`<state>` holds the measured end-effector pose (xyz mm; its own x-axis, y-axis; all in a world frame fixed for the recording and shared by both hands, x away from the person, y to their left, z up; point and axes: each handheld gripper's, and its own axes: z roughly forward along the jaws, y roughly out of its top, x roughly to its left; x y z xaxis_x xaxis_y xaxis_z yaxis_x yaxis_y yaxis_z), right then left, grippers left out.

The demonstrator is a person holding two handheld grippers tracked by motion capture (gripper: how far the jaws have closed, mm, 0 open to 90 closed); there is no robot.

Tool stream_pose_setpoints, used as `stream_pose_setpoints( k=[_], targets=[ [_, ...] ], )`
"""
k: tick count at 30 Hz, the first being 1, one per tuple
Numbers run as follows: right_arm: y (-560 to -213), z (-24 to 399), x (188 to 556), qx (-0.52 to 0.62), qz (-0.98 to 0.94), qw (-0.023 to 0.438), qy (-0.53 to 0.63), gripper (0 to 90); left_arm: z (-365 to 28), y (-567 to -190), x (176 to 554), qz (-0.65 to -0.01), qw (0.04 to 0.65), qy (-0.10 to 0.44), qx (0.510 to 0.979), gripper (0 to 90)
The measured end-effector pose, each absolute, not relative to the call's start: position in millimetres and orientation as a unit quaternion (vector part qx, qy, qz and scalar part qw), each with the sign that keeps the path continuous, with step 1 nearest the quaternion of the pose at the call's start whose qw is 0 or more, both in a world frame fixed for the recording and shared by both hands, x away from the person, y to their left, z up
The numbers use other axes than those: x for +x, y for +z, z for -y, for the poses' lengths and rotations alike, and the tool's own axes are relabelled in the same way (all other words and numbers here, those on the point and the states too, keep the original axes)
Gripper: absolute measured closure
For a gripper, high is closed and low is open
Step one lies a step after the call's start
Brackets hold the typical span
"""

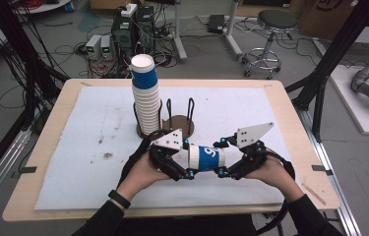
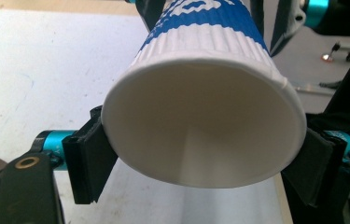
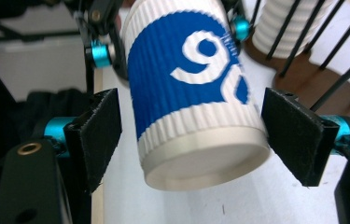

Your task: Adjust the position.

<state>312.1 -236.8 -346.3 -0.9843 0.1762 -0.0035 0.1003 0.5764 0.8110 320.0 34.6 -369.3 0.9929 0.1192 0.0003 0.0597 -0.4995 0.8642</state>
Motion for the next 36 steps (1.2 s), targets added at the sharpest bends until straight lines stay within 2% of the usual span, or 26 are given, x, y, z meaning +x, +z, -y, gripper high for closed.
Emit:
stream_pose_setpoints(
  k=[3,5,9,15,20,25,28,36],
  targets=[
    [-351.6,230.8,311.2,0.072,-0.898,0.048,0.431,22.0,-32.7,-369.7,319.3,-0.048,0.487,0.033,0.872,20.2],
    [-354.4,228.6,311.4,0.073,-0.903,0.054,0.421,25.8,-32.3,-369.7,318.4,-0.05,0.49,0.034,0.87,20.1],
    [-356.9,232.4,314.1,0.071,-0.897,0.041,0.434,27.4,-33.5,-368.8,318.3,-0.053,0.507,0.03,0.86,19.2],
    [-358.0,240.2,319.3,0.084,-0.868,0.003,0.49,29.0,-40.7,-370.8,322.0,-0.085,0.587,0.003,0.805,13.9],
    [-358.8,242.7,319.9,0.094,-0.849,-0.011,0.52,29.1,-42.5,-374.0,324.0,-0.104,0.624,-0.023,0.774,11.6],
    [-359.6,244.6,321.6,0.098,-0.833,-0.019,0.545,29.2,-44.0,-374.9,325.2,-0.111,0.642,-0.038,0.757,13.3],
    [-359.5,244.7,321.4,0.096,-0.832,-0.022,0.546,29.6,-46.1,-373.8,326.1,-0.106,0.647,-0.043,0.754,17.0],
    [-362.0,242.0,320.9,0.093,-0.842,-0.02,0.531,28.8,-44.8,-370.2,324.7,-0.094,0.623,-0.028,0.776,18.9]
  ],
)
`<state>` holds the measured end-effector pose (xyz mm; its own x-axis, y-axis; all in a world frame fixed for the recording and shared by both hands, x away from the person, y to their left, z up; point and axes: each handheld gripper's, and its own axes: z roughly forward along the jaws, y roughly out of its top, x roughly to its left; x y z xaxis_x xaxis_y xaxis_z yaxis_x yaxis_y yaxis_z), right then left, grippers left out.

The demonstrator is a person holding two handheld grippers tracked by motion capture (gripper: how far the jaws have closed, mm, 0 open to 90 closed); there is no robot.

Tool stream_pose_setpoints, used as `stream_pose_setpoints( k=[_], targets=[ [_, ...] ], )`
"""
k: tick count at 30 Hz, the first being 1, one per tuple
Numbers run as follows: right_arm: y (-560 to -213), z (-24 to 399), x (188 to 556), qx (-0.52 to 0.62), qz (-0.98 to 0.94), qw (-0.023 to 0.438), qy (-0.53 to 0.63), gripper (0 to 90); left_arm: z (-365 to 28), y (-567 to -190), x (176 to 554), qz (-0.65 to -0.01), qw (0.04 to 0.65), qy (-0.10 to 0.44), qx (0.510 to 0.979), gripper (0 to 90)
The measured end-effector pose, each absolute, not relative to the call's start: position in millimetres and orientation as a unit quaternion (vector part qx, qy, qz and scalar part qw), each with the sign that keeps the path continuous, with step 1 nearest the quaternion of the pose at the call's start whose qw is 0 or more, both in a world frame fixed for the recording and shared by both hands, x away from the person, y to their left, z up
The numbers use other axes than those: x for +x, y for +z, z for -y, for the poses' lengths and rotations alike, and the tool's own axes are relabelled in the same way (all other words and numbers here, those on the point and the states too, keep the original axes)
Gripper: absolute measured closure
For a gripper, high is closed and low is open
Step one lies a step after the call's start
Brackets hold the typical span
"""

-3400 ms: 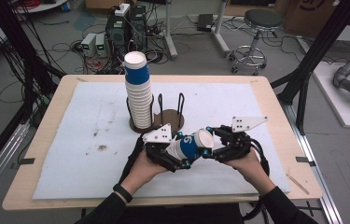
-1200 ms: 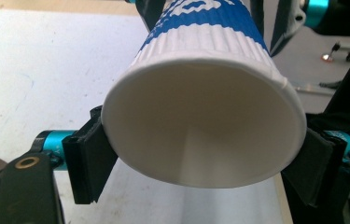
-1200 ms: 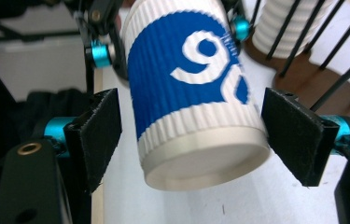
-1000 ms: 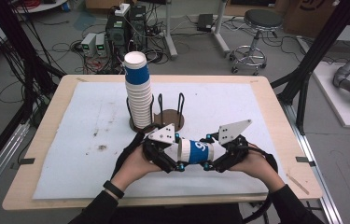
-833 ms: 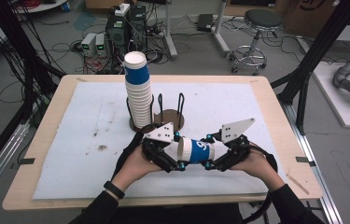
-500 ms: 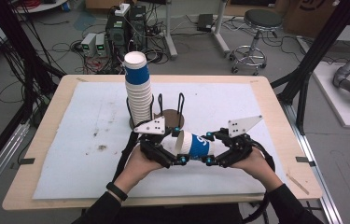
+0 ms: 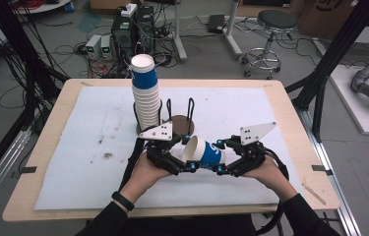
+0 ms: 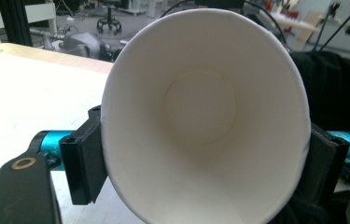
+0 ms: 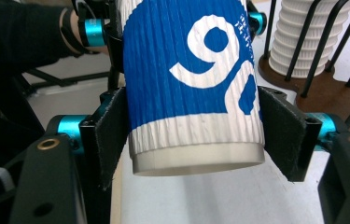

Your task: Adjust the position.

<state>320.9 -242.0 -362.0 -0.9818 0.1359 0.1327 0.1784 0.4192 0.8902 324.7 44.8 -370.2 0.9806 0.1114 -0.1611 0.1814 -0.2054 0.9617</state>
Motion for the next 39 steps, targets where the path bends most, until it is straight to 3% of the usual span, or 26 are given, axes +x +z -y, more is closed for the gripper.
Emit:
stream_pose_setpoints(
  k=[3,11,17,19,30,37,39],
  targets=[
    [-360.4,239.3,319.8,-0.096,0.857,-0.001,-0.506,23.7,-43.1,-366.8,324.0,-0.087,0.594,-0.015,0.8,19.0],
    [-358.5,228.6,313.8,-0.072,0.891,-0.031,-0.447,21.8,-33.7,-357.0,318.1,-0.06,0.514,0.02,0.856,19.2],
    [-371.5,214.9,312.4,-0.06,0.911,-0.03,-0.406,22.4,-30.9,-354.5,315.7,-0.054,0.506,0.027,0.86,19.2],
    [-374.1,213.3,312.9,-0.062,0.913,-0.03,-0.402,28.8,-31.6,-353.9,315.4,-0.055,0.507,0.028,0.859,19.2],
    [-370.9,225.4,317.7,-0.076,0.87,-0.012,-0.487,29.8,-36.6,-354.4,315.1,-0.092,0.613,0.007,0.784,9.1],
    [-370.4,225.4,316.3,-0.082,0.856,-0.007,-0.511,29.7,-37.8,-357.9,317.4,-0.103,0.63,-0.005,0.769,9.9],
    [-370.9,225.1,316.4,-0.081,0.856,-0.009,-0.51,29.8,-38.5,-357.6,316.8,-0.096,0.637,-0.01,0.764,17.8]
  ],
)
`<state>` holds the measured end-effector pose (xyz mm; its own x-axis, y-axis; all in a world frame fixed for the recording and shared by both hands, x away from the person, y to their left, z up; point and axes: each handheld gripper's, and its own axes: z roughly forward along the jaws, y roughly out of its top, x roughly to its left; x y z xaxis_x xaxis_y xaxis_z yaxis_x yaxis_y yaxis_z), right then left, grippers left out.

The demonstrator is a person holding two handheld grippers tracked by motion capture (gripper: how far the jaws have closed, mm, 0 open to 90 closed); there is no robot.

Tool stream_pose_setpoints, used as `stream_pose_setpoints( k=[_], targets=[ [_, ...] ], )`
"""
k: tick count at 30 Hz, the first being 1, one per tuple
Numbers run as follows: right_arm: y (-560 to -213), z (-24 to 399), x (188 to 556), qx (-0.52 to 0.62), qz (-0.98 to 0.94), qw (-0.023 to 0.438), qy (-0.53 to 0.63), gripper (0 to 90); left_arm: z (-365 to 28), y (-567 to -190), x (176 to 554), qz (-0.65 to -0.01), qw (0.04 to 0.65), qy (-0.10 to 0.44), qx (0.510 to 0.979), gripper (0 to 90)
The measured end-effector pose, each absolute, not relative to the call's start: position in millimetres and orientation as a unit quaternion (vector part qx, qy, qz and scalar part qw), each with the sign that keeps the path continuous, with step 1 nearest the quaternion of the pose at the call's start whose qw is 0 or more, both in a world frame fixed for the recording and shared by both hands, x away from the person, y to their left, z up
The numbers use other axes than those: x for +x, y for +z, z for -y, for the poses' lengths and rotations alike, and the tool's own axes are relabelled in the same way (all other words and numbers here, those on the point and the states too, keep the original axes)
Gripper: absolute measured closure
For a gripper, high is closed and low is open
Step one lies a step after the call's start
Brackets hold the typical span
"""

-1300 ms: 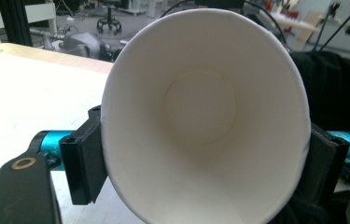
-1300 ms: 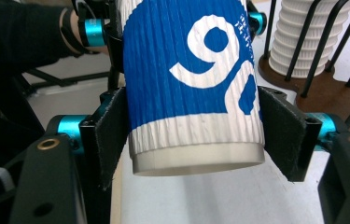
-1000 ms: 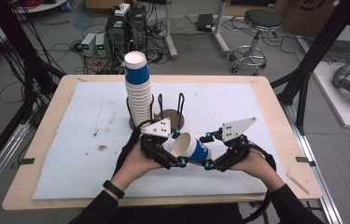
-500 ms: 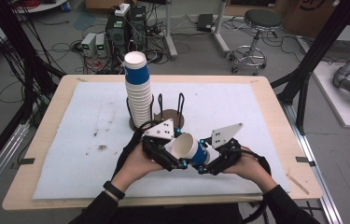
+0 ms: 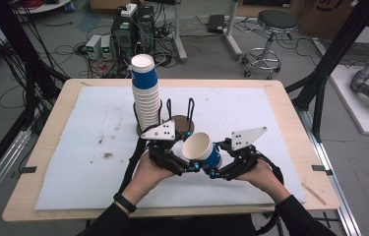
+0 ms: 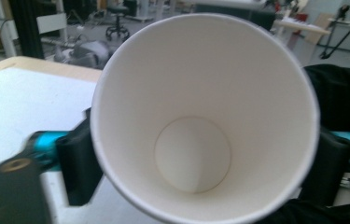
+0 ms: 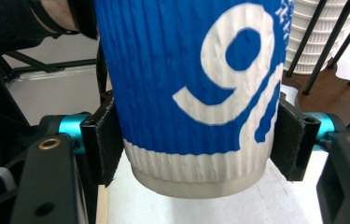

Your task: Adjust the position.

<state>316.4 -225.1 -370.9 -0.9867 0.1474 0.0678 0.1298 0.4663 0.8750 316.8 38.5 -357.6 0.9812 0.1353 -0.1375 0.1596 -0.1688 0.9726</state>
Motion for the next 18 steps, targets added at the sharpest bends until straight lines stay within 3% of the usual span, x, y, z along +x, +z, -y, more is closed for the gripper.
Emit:
stream_pose_setpoints(
  k=[18],
  targets=[
    [-371.0,217.6,312.4,0.088,-0.867,0.022,0.49,22.1,-38.4,-347.4,314.1,-0.07,0.566,0.023,0.821,22.8]
  ],
)
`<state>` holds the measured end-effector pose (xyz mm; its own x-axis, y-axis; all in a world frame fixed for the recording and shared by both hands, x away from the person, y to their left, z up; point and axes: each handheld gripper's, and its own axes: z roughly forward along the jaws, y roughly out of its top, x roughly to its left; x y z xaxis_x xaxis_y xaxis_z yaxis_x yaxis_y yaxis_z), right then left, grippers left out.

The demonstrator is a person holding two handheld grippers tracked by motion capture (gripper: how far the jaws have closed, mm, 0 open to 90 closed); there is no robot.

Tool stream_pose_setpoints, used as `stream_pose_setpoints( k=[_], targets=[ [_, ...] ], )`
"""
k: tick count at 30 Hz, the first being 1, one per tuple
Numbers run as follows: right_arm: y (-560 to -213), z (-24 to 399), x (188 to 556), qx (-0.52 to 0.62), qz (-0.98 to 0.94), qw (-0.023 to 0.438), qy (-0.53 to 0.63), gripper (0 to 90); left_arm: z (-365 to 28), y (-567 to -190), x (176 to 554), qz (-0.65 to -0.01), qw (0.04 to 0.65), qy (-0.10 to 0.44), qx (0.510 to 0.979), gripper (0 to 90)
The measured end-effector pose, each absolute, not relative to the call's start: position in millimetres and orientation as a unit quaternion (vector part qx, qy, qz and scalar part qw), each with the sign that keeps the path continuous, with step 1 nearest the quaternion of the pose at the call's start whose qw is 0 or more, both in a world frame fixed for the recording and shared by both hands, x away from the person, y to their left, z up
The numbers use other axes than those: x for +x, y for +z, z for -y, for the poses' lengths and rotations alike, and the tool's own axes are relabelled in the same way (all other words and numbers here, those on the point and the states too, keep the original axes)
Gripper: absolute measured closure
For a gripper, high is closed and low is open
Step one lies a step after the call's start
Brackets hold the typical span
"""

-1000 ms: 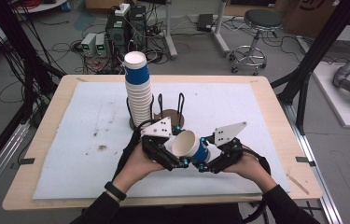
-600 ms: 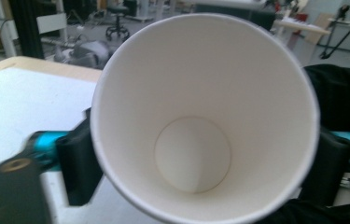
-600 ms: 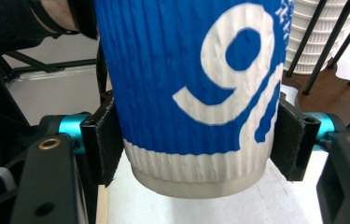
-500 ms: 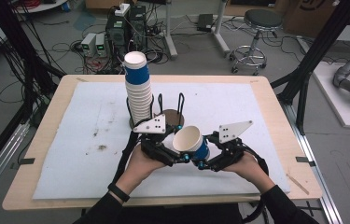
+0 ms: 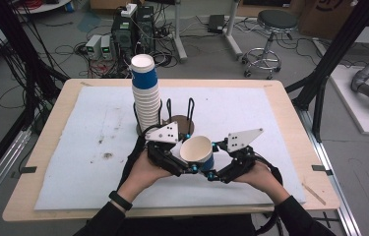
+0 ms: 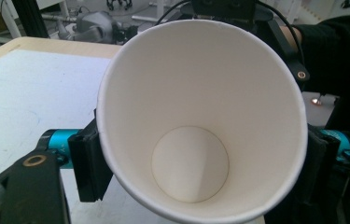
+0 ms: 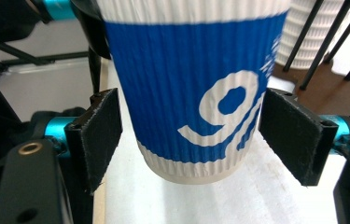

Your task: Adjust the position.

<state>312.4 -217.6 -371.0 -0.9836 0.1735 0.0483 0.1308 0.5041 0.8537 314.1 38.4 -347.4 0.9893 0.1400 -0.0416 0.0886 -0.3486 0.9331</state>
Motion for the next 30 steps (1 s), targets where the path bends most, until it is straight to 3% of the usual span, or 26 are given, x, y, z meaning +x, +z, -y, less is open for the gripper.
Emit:
stream_pose_setpoints(
  k=[3,13,30],
  targets=[
    [-376.6,211.9,310.8,0.078,-0.869,0.025,0.489,29.3,-36.7,-345.6,311.8,-0.065,0.571,0.024,0.818,22.7],
    [-377.2,213.0,309.9,0.08,-0.833,-0.007,0.547,29.8,-36.7,-347.7,310.6,-0.083,0.649,-0.012,0.756,17.2],
    [-376.3,213.5,309.7,0.086,-0.819,-0.019,0.567,29.7,-35.2,-350.4,311.3,-0.084,0.682,-0.016,0.727,21.1]
  ],
)
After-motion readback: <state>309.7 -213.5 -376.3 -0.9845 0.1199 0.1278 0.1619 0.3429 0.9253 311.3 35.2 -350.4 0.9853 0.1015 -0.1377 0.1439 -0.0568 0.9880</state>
